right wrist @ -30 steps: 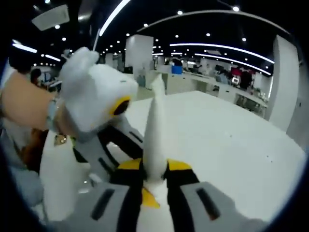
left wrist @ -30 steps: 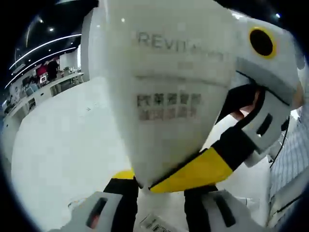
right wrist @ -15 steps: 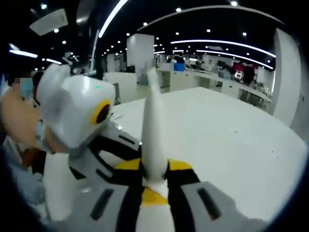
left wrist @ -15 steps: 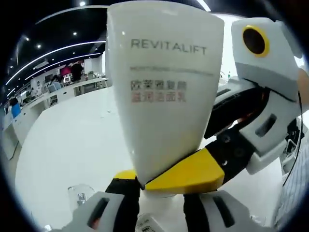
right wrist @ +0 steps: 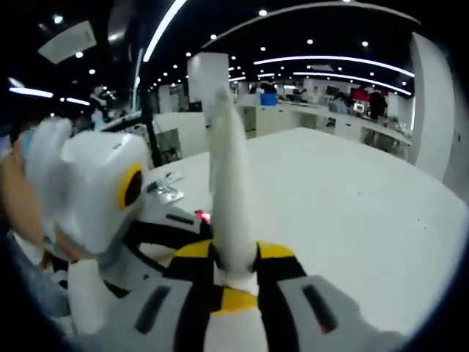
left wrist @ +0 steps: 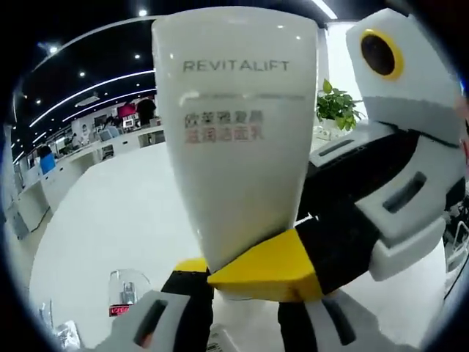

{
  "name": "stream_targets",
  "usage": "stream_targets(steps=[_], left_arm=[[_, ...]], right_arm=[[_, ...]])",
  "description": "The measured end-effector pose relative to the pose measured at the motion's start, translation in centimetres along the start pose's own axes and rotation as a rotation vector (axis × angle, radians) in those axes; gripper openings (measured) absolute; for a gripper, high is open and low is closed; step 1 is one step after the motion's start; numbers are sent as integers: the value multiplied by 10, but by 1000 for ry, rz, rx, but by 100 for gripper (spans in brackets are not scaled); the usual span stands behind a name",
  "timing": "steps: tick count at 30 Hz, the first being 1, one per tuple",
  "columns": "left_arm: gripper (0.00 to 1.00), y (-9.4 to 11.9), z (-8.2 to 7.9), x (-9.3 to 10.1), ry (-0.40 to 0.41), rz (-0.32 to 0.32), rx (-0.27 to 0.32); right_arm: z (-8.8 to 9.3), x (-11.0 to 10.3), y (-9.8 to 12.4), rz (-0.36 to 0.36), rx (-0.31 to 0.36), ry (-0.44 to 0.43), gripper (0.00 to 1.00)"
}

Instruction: Arrange the skincare products in the storage area until every visible bottle or jar stands upright without overlapping.

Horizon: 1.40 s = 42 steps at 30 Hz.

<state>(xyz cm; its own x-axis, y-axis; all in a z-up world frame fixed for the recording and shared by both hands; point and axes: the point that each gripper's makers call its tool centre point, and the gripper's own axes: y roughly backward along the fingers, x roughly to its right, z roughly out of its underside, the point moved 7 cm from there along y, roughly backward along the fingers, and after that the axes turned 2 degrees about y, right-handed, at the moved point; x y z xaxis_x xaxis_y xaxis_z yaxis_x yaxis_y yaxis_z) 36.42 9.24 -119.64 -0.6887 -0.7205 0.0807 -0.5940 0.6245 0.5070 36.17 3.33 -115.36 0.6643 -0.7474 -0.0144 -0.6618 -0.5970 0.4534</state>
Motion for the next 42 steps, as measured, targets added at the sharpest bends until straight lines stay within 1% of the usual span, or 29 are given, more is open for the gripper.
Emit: stream_targets(steps=[1, 5, 8, 9, 10, 11, 15, 17, 18, 19, 20, 22, 24, 25, 27, 32, 34, 37, 39, 42], left_arm=[[32, 0, 0, -1, 12, 4, -1], [33, 0, 0, 0, 12, 2, -6], [34, 1, 1, 0, 20, 39, -11], [34, 3, 1, -1, -8, 73, -25], [34, 5, 2, -1, -33, 89, -32], [35, 7, 3, -2, -54, 112, -34], [36, 9, 3, -1, -83, 131, -42], [34, 9, 5, -1, -108, 128, -40], [33, 10, 4, -2, -146, 125, -19], [32, 11, 7, -1, -117, 121, -35], [32, 12, 7, -1, -115, 117, -27], [31, 11, 7, 0, -108, 99, -15], [31, 11, 9, 1, -83, 77, 5], [31, 12, 9, 2, -64, 63, 16], [31, 12, 10, 2, -48, 47, 23], [31, 11, 9, 5, -26, 2, 31], [31, 11, 10, 6, -17, -22, 39], [31, 11, 10, 6, -9, -47, 38], [31, 11, 10, 7, 3, -76, 36], [31, 11, 10, 7, 24, -109, 38]], right_arm=[[0, 0, 0, -3, 0, -7, 20], [1, 0, 0, -16, 4, -4, 20], [1, 0, 0, -29, 4, 0, 19], [2, -1, 2, -51, 5, 24, 19], [3, -1, 2, -58, 4, 26, 19], [4, -2, 3, -81, 5, 60, 19], [4, -4, 2, -95, 6, 87, 19], [5, -4, 2, -106, 0, 85, 19], [6, -5, 3, -124, 1, 82, 19], [6, -4, 3, -126, 2, 85, 19], [6, -5, 4, -138, 0, 80, 19], [6, -5, 3, -140, -4, 79, 20], [5, -8, 3, -124, -12, 83, 21], [5, -8, 3, -105, -20, 81, 21], [5, -8, 4, -90, -26, 59, 22], [6, -7, 6, -60, -34, 39, 23], [4, -9, 9, -28, -39, 54, 23], [0, -10, 16, -12, -24, 89, 23], [-4, -7, 22, -18, 3, 70, 23], [-6, -5, 29, -15, 22, 52, 24]])
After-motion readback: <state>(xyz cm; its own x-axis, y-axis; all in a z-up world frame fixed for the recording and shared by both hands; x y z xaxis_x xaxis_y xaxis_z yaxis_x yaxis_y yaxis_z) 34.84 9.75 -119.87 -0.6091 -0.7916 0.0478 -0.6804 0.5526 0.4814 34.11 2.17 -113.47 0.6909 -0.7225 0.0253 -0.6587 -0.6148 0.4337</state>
